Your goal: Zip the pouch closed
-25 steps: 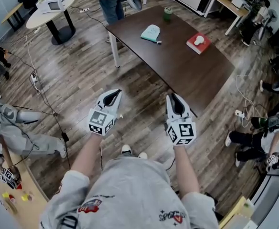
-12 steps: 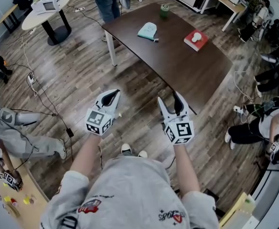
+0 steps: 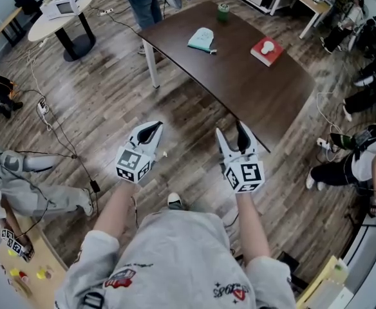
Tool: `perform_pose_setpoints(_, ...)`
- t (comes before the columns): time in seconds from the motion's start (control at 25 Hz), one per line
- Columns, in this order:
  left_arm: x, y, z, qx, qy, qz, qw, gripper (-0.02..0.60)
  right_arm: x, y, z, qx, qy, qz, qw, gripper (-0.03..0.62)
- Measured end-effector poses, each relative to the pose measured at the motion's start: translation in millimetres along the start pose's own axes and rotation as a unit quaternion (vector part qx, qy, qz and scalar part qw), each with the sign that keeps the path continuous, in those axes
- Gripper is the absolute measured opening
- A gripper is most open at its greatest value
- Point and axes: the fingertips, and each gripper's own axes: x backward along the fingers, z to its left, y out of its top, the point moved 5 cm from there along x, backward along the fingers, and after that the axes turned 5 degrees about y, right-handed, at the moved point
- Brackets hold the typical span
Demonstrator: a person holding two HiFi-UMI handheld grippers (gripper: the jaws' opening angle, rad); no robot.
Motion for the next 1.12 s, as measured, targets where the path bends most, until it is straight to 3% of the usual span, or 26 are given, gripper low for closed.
perform_pose_setpoints(0.56, -30.2, -3.5, 33.8, 0.01, -0.016, 0.009, 0.9998, 0.006, -39.5, -5.9, -9.8, -0.005, -0.009, 0.006, 1.0, 0.259)
perform_pose_setpoints(1.12, -179.6, 7.9, 117.5, 0.01, -0.029, 0.021, 0.9993, 0.006, -175.2, -14.5, -108.8, -0.02, -0.016, 0.009, 1.0, 0.255)
